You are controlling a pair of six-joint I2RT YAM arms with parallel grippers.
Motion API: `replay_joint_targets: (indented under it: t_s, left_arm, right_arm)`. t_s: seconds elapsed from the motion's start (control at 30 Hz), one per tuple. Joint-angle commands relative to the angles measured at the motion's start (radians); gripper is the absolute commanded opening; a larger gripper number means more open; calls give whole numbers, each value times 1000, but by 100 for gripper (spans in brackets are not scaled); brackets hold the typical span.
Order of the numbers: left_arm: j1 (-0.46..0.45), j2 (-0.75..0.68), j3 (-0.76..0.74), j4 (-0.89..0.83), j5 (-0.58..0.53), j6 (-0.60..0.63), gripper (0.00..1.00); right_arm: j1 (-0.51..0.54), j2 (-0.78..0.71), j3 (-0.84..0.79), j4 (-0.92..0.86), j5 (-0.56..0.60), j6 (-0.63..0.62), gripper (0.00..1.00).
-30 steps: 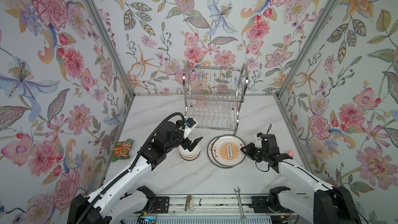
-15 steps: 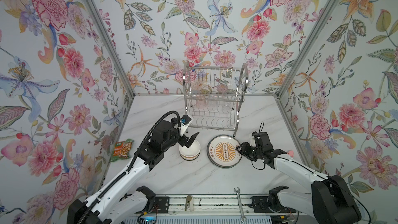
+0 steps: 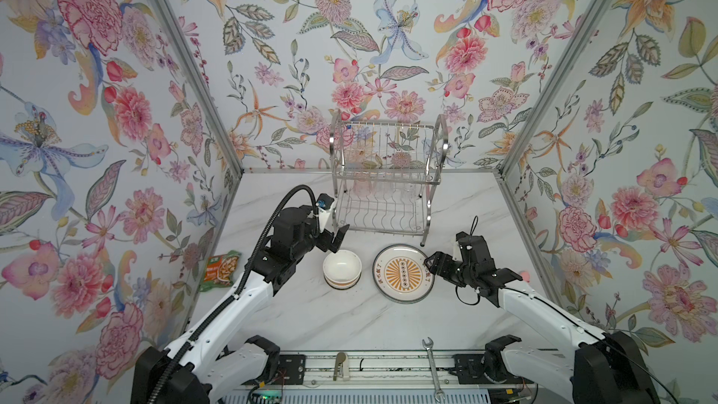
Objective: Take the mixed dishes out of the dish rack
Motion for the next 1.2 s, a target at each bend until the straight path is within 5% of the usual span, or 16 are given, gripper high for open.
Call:
replay_joint_targets:
  t_s: [0.0, 0.1, 0.5, 1.17]
  left_arm:
    - [46, 42, 61, 3, -45, -71, 99]
    - [76, 118, 104, -6, -20, -83, 99]
    - [89, 373, 182, 82, -152, -125, 92]
    - [97, 534, 100, 299, -74, -236, 72]
  right_arm:
    - [20, -96, 31, -45, 87, -73, 86]
    - [27, -187, 35, -72, 113, -119, 100]
    - [57, -390, 10, -57, 173, -229, 99]
    - [105, -440, -2, -48, 237, -233, 99]
